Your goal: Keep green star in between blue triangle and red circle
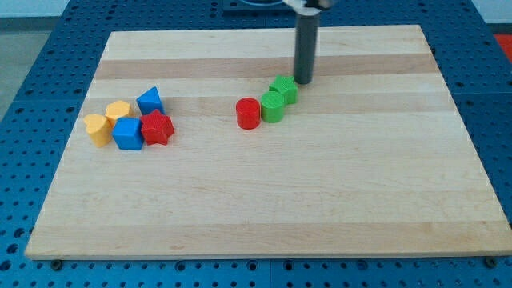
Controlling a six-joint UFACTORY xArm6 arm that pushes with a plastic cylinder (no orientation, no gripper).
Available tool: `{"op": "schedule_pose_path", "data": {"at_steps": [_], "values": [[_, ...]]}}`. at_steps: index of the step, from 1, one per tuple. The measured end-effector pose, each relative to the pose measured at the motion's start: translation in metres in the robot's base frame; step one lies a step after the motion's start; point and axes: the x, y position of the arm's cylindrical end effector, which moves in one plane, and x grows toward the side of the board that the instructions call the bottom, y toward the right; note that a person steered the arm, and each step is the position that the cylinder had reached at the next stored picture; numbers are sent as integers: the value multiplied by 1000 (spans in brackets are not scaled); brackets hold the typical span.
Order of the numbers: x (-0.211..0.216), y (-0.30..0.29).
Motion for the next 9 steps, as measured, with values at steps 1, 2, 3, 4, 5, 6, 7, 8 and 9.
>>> {"op": "schedule_pose_path", "data": {"at_steps": [1, 2, 3, 4, 5, 6, 7, 8, 9], "values": [[2, 20], [3, 16], [4, -2], [15, -20], [30, -20], [34, -31], [34, -57], [34, -87], [34, -116]]}}
